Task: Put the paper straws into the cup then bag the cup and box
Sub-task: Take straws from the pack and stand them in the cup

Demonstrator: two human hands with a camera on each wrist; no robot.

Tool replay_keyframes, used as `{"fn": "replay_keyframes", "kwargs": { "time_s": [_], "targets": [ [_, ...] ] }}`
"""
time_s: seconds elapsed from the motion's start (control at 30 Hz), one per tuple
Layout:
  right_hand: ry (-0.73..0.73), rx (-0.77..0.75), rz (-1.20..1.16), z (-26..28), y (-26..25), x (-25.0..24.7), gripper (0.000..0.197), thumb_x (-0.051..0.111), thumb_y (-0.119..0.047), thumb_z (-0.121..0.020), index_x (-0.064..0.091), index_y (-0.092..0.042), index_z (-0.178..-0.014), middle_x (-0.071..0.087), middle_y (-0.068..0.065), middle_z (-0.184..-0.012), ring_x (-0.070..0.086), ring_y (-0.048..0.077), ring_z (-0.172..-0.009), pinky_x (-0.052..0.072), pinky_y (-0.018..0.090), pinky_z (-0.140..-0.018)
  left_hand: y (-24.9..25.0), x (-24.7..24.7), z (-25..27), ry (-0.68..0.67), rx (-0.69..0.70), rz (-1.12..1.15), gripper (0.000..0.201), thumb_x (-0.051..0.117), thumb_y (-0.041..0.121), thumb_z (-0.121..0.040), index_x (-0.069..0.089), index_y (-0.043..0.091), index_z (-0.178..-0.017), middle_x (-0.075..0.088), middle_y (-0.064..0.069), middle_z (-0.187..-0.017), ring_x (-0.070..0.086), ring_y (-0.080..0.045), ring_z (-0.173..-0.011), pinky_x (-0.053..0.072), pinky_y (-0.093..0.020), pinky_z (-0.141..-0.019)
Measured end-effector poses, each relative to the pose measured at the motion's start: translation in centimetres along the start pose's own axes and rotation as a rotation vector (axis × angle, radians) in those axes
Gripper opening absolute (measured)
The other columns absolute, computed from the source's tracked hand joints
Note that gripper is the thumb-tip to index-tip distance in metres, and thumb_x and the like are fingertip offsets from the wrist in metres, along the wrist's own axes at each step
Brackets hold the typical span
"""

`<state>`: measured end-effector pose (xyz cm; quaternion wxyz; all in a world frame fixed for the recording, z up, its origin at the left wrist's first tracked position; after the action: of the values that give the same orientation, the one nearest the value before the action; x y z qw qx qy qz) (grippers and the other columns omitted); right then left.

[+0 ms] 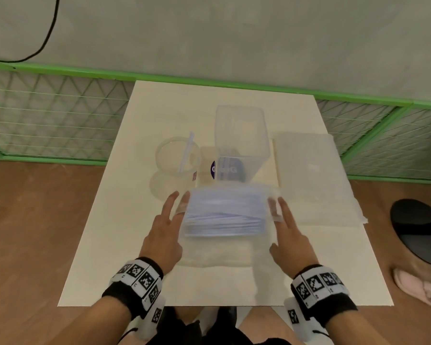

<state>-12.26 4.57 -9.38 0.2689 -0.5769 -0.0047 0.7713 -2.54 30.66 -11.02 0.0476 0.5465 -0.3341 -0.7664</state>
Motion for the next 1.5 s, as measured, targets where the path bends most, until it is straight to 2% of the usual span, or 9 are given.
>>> {"fn": "replay_keyframes", "kwargs": {
  "time_s": [0.2, 0.4, 0.6, 0.7, 0.77, 0.87, 1.07, 1.3, 1.5],
  "targets": [
    [-0.097, 0.041, -0.038, -0.3, 1.0, 2.2, 0.111, 0.057, 0.000, -0.082, -0.019, -0.054, -0.143, -0.027, -0.017, -0.158, 0.056, 0.018, -0.059, 0.049, 0.028, -0.061, -1.7, 0.8, 0.4, 0.022, -0.001, 0.038, 0.097, 0.055, -0.014, -0.071, 0.034, 0.041, -0.148, 0.003, 0.016, -0.157, 0.054, -0.019, -0.094, 0.050, -0.028, -0.057],
    [0.146, -0.051, -0.045, -0.8, 0.4, -1.5, 0.111, 0.062, 0.005, -0.076, -0.004, -0.044, -0.151, -0.014, -0.009, -0.162, 0.056, 0.026, -0.058, 0.048, 0.033, -0.050, 0.3, -1.2, 0.2, 0.147, 0.117, 0.079, 0.100, 0.058, -0.013, -0.070, 0.031, 0.044, -0.148, 0.022, 0.018, -0.156, 0.045, -0.005, -0.089, 0.040, -0.019, -0.055],
    [0.037, 0.014, 0.012, 0.0, 1.5, 0.6, 0.090, 0.061, -0.008, -0.087, 0.012, -0.047, -0.150, -0.027, -0.010, -0.158, 0.059, 0.023, -0.062, 0.053, 0.033, -0.063, -0.3, 0.6, 0.8, 0.132, 0.101, 0.135, 0.084, 0.063, -0.015, -0.067, 0.051, 0.045, -0.125, 0.019, 0.016, -0.155, 0.052, -0.015, -0.095, 0.053, -0.031, -0.057],
    [0.089, -0.005, -0.017, 0.8, 1.0, -0.7, 0.053, 0.064, -0.015, -0.086, 0.054, -0.040, -0.132, -0.012, -0.008, -0.163, 0.063, 0.024, -0.067, 0.050, 0.031, -0.062, 0.2, -0.2, 0.9, 0.161, 0.124, 0.175, 0.090, 0.066, -0.013, -0.070, 0.043, 0.050, -0.129, 0.016, 0.018, -0.155, 0.048, -0.013, -0.101, 0.053, -0.027, -0.061],
    [0.200, 0.011, 0.033, 1.7, 0.4, -2.1, 0.036, 0.066, -0.013, -0.083, 0.068, -0.035, -0.111, 0.018, 0.000, -0.160, 0.063, 0.025, -0.065, 0.049, 0.031, -0.057, 0.4, -0.4, 1.0, 0.135, 0.167, 0.176, 0.097, 0.066, -0.013, -0.069, 0.036, 0.053, -0.135, 0.015, 0.020, -0.157, 0.046, -0.012, -0.106, 0.052, -0.021, -0.060],
    [0.325, -0.171, 0.053, 3.4, -3.4, -2.9, 0.026, 0.071, -0.005, -0.074, 0.072, -0.027, -0.088, 0.061, -0.001, -0.113, 0.063, 0.022, -0.065, 0.049, 0.032, -0.047, 0.1, 0.2, 0.9, 0.049, 0.196, 0.155, 0.106, 0.064, -0.013, -0.069, 0.028, 0.045, -0.150, 0.006, 0.025, -0.161, 0.046, -0.008, -0.113, 0.042, -0.006, -0.063],
    [0.162, -0.475, 0.123, 1.5, -11.3, 4.6, 0.047, 0.077, -0.001, -0.055, 0.070, -0.023, -0.095, 0.065, -0.003, -0.093, 0.063, 0.022, -0.074, 0.052, 0.029, -0.054, 0.8, 1.2, 0.9, -0.036, 0.193, 0.163, 0.119, 0.057, -0.015, -0.069, -0.004, 0.045, -0.152, -0.012, 0.033, -0.158, 0.027, -0.002, -0.141, 0.045, -0.014, -0.094],
    [0.079, -0.444, 0.314, -0.5, -13.6, 9.2, 0.044, 0.086, -0.008, -0.046, 0.070, -0.019, -0.086, 0.066, -0.002, -0.082, 0.063, 0.021, -0.066, 0.051, 0.033, -0.053, 0.9, 0.6, 0.9, -0.051, 0.074, 0.184, 0.118, 0.060, -0.011, -0.070, -0.003, 0.038, -0.156, -0.019, 0.036, -0.156, 0.049, -0.004, -0.116, 0.036, -0.005, -0.061],
    [0.015, -0.392, 0.406, -1.0, -12.8, 10.6, 0.033, 0.086, -0.009, -0.048, 0.069, -0.016, -0.076, 0.066, 0.002, -0.075, 0.064, 0.025, -0.067, 0.052, 0.036, -0.056, 0.5, 1.0, 1.8, -0.029, 0.027, 0.154, 0.119, 0.062, -0.010, -0.069, -0.004, 0.038, -0.156, -0.020, 0.035, -0.156, 0.058, -0.014, -0.101, 0.049, -0.020, -0.064]
  ]
}}
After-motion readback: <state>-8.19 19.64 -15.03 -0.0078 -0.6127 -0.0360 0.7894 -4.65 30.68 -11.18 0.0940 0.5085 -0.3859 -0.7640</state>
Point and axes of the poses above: each hand's wrist, its own z-axis away from the middle knuckle, its own x-axis out of the palm, y = z × x, the point moved 7 cm from there along -z, towards the middle knuckle
